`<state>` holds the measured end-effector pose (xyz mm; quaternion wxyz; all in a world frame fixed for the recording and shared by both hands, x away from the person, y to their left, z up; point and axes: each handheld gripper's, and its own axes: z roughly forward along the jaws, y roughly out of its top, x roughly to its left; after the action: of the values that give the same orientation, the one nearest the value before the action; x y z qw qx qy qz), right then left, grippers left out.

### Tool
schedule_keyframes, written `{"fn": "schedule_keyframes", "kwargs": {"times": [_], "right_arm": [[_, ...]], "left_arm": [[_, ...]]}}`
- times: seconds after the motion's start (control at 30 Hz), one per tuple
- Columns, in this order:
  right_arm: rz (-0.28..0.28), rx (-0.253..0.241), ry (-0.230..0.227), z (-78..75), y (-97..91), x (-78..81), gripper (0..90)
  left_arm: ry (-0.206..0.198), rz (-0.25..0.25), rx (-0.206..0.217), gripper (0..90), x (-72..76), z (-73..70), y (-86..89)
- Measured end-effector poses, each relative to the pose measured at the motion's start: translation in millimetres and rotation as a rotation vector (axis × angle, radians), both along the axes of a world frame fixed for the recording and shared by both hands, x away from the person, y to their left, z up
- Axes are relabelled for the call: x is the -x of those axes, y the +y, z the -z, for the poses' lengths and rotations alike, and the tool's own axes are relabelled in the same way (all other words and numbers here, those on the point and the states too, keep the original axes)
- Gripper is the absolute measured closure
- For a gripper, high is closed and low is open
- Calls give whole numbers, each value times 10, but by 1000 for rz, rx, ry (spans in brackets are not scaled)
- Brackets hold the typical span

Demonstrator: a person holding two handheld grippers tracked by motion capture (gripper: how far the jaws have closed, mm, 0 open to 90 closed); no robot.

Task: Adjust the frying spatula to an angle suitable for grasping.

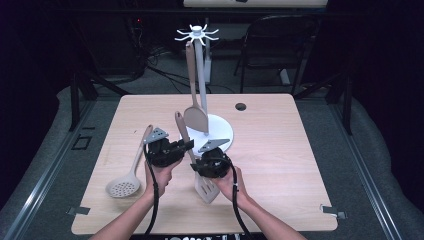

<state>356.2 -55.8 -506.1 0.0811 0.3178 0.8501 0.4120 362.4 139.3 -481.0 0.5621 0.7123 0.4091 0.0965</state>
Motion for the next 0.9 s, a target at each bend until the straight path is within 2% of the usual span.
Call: {"fn": "schedule_keyframes", "kwargs": {"times": [0.2, 0.4, 0.63, 0.77, 0.9], "right_arm": [[2, -19, -28, -47, -13, 11, 744], [10, -30, -58, -99, -60, 4, 754], [7, -31, -54, -102, -82, 3, 702], [6, -7, -49, -116, -162, 8, 651], [3, 8, -32, -111, -242, 12, 600]], "left_arm": [[-12, 24, 13, 765, 10, -70, 6], [-29, 13, 9, 768, -28, -135, 68], [-49, 23, -4, 769, -41, -189, 100], [-71, 49, -20, 770, -49, -241, 107], [-83, 70, -15, 769, -58, -291, 105]]}}
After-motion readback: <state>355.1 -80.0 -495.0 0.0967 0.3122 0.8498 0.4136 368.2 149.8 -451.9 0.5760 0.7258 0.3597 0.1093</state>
